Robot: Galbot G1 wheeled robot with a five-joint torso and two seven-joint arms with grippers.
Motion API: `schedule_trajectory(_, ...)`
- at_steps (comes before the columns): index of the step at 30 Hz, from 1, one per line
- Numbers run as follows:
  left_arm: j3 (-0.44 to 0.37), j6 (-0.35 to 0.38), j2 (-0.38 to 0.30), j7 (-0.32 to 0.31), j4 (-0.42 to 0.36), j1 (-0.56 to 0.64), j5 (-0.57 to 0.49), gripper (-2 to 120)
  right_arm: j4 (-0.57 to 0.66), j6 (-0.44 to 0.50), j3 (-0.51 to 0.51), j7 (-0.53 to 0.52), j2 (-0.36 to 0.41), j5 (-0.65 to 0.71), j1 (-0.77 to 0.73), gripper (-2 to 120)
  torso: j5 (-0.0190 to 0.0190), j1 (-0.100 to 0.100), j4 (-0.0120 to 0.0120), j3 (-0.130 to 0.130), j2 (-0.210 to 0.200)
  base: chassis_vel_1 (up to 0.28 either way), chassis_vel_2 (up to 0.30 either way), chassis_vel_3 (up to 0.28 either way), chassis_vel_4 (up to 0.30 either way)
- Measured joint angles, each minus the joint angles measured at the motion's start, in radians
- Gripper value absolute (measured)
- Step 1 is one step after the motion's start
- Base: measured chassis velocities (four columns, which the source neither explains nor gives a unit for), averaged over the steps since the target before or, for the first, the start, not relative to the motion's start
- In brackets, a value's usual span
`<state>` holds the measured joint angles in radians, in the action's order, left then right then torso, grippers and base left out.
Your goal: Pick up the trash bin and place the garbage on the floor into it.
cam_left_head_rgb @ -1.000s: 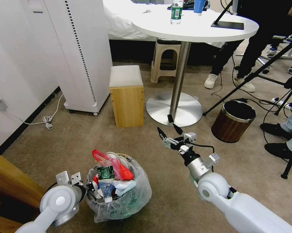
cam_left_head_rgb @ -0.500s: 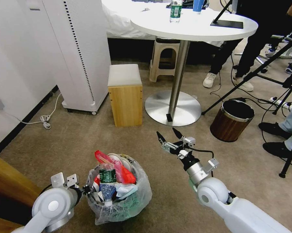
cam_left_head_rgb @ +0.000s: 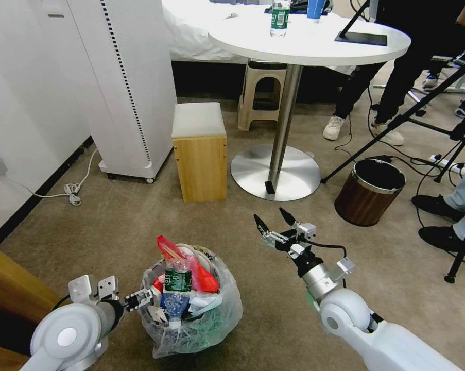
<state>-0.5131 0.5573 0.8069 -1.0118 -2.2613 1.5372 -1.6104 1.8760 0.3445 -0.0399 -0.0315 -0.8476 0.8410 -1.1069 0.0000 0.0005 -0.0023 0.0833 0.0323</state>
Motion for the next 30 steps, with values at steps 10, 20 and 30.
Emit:
schedule_trajectory(10, -0.041, -0.02, -0.036, 0.015, -0.062, 0.034, -0.014, 113, 0.013, -0.008, 0.039, -0.006, 0.012, -0.005, -0.028, 100, 0.0, 0.0, 0.0, 0.0, 0.0, 0.0, 0.0, 0.0, 0.0)
schedule_trajectory(20, -0.143, -0.034, -0.073, -0.011, -0.122, 0.068, -0.061, 101, 0.015, -0.013, 0.074, -0.017, 0.012, -0.013, -0.046, 100, 0.0, 0.0, 0.0, 0.0, 0.0, 0.0, 0.0, 0.0, 0.0)
schedule_trajectory(30, -0.411, -0.08, -0.096, 0.105, -0.21, 0.207, 0.073, 100, 0.035, -0.091, 0.323, -0.102, 0.035, -0.067, -0.128, 100, 0.0001, 0.0, 0.0, 0.0, 0.0, 0.0, 0.0, 0.0, 0.0)
